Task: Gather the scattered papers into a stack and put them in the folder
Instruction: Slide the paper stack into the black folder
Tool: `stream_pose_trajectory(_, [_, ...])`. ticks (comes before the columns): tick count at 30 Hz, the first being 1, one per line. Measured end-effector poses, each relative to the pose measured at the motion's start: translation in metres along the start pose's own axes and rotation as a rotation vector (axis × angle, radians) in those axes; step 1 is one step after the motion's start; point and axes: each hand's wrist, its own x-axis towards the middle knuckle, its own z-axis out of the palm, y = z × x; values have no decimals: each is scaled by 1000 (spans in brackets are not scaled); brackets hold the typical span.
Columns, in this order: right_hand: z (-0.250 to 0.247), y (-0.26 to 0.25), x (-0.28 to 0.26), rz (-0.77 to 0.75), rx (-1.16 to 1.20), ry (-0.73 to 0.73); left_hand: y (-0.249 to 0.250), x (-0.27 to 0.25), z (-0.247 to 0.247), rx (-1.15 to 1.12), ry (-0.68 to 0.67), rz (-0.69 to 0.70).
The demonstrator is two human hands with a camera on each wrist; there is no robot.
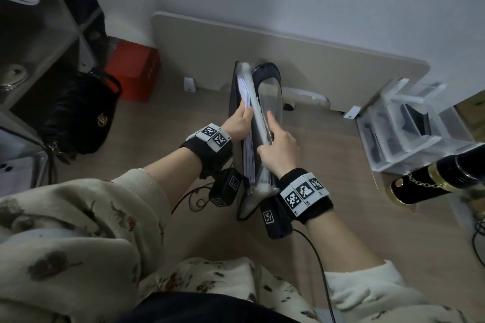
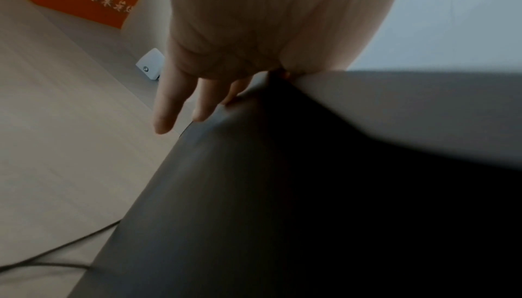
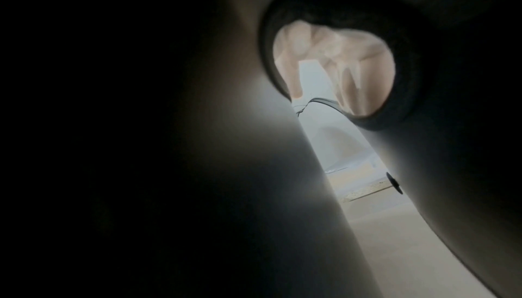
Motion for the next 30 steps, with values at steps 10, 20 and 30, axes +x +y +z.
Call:
stream_pose_trajectory(10, [-2,7,1,-11,289,30,15,-24,2,-193,-94,-99])
stream_pose_trajectory(20, [-18,35,17,83,514,19,6,-23,1,-73,-39,-130])
stream_pose_trajectory(30, [-16,56,13,123,568,-80,-6,-19,-1,-91,-59,-81])
